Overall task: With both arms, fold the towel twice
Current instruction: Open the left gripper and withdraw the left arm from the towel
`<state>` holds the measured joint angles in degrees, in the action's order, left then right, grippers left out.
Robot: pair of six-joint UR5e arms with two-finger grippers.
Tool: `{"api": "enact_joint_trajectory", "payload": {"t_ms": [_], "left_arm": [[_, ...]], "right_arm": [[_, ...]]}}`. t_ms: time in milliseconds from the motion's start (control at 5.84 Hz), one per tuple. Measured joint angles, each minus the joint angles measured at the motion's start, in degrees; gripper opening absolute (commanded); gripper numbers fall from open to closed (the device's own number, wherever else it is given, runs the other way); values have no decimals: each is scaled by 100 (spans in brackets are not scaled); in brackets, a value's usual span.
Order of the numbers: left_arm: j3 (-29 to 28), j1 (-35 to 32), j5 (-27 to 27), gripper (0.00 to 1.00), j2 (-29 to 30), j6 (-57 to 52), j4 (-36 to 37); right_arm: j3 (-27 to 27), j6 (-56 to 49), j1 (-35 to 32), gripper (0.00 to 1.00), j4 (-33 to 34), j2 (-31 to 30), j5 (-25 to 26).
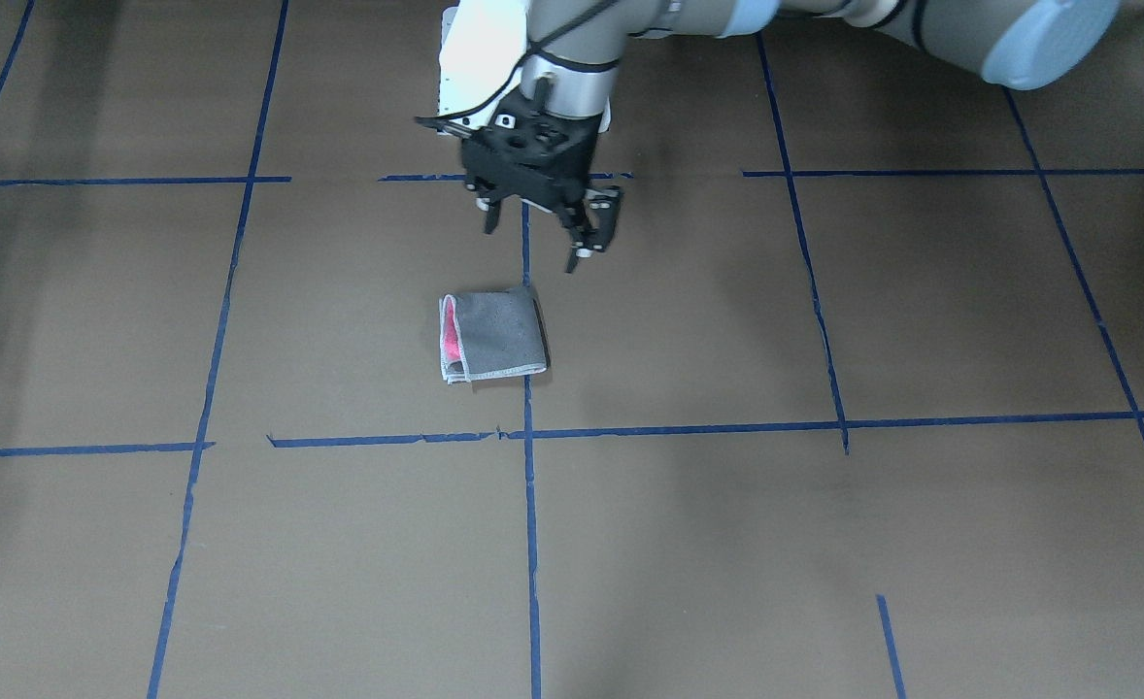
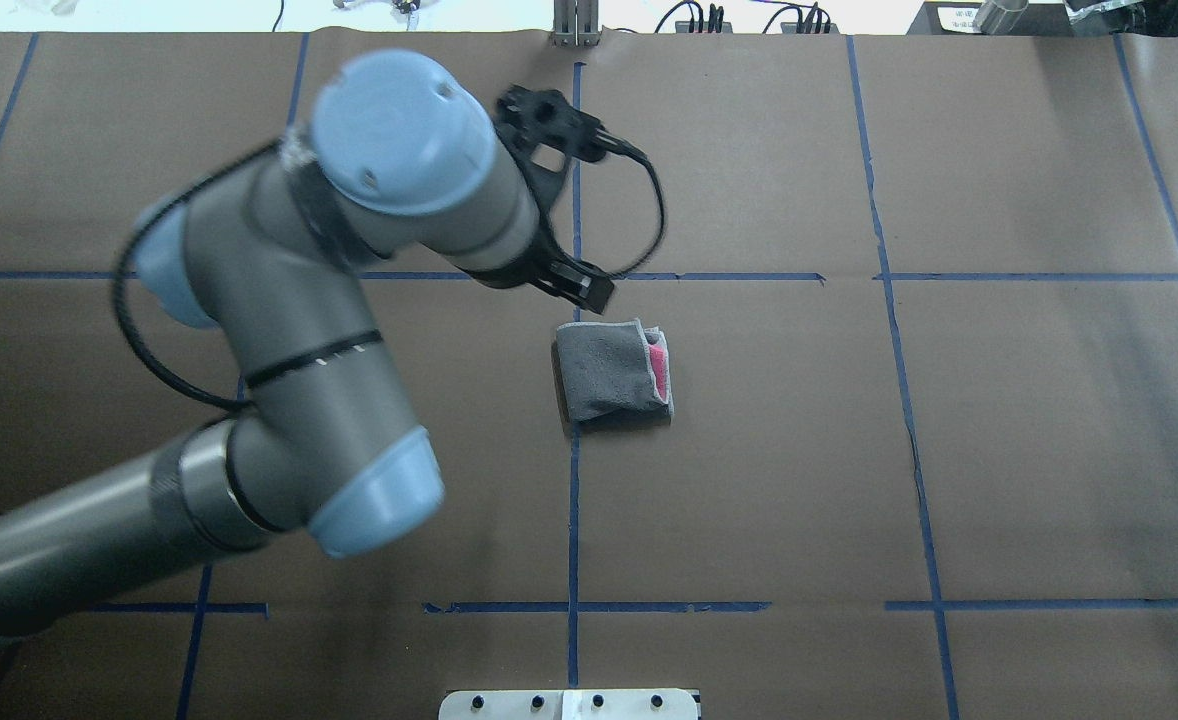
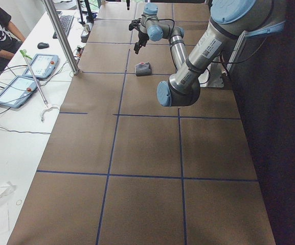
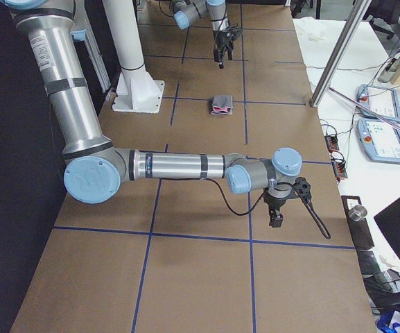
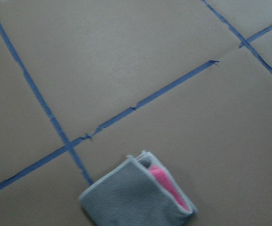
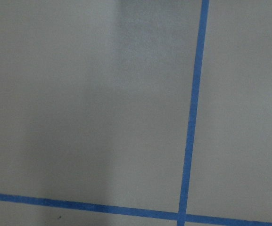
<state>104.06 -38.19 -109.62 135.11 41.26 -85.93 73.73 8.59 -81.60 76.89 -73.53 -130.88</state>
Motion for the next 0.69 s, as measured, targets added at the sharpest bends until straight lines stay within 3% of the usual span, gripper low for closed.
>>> {"api": "enact_joint_trajectory", "payload": {"t_ms": [343, 685], "left_arm": [[352, -1504, -1759, 100, -1139, -651, 121], [256, -2782, -2601, 100, -2086, -2094, 396]], "right_arm": [[1, -9, -4, 100, 8, 47, -101], [-2, -15, -9, 100, 17, 54, -146]]}}
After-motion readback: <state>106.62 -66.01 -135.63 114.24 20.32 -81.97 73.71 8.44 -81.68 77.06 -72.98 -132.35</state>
